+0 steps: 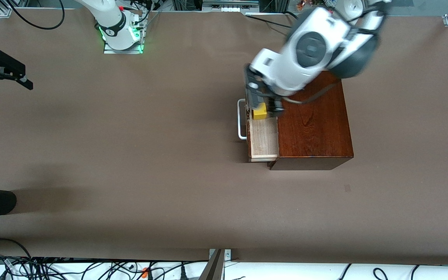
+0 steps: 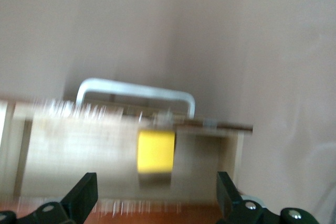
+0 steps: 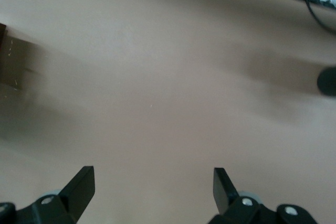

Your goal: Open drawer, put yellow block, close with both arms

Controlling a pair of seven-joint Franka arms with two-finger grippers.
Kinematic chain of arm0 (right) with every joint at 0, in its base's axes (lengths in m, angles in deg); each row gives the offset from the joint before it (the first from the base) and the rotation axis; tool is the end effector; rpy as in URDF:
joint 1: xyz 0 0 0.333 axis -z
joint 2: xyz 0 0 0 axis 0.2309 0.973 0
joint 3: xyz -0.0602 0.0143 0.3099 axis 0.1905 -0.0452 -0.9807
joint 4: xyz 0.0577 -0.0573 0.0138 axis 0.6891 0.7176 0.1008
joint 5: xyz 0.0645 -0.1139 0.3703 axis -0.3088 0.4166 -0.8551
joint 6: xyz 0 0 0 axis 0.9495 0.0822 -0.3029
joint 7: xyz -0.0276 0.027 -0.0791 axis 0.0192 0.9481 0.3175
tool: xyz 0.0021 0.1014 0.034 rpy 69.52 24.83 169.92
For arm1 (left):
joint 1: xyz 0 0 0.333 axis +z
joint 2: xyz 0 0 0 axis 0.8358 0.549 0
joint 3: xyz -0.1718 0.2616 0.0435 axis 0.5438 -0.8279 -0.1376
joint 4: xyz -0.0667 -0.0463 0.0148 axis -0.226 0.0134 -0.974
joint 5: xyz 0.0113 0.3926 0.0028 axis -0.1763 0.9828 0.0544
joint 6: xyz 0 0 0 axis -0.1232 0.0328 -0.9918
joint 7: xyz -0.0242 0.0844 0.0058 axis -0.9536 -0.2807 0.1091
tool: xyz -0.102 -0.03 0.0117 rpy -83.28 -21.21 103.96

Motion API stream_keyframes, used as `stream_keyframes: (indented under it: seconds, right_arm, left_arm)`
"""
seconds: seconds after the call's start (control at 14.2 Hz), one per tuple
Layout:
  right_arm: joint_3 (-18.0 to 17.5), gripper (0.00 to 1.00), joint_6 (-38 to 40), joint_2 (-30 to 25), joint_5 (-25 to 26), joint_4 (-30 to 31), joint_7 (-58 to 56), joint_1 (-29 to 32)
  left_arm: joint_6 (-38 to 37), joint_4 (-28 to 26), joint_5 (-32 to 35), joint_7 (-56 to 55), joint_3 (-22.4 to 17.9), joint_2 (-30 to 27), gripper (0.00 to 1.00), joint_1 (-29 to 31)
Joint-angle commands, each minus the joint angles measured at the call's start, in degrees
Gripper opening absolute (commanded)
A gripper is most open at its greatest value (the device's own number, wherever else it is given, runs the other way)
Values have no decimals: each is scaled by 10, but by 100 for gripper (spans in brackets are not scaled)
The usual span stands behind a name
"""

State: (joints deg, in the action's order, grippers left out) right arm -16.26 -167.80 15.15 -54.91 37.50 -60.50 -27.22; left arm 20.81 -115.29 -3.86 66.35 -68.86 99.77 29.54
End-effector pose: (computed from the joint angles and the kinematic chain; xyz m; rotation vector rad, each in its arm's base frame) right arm 0.5642 0.0138 0.6784 -2.9993 -0.4103 -0.1002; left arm 0.5070 -0.3961 0.4502 2.1752 -1.9360 -0.0763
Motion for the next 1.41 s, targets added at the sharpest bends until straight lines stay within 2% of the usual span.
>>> stream_keyframes:
  seconds: [0.0,0.07,0.14,0.28,0.42,0.63,0.84,0.99,1.34]
  right_arm:
    - [-100,100,8,-57,20,58,65,81]
    - [-130,100,8,-70,20,75,80,109]
    - [-139,100,10,-83,20,92,86,123]
    - [-138,100,13,-97,18,119,86,126]
    - [-138,100,10,-85,22,115,100,126]
    - [-142,100,6,-76,65,113,93,124]
    - [-138,100,-24,-54,60,105,66,125]
    - [-138,100,-26,-45,60,74,57,126]
    - [-137,100,-26,-29,63,69,56,129]
  left_arm:
    - [68,29,2,90,-5,59,100,-35]
    - [94,29,5,99,-5,76,100,-42]
    - [119,29,18,102,-5,93,100,-54]
    - [160,29,56,102,-5,122,100,-69]
    - [185,22,62,101,-6,136,100,-85]
    - [186,21,94,102,-6,152,100,-88]
    - [183,21,112,106,-6,165,100,-86]
    - [181,20,112,109,-9,173,100,-85]
    - [146,22,134,106,-16,170,100,-80]
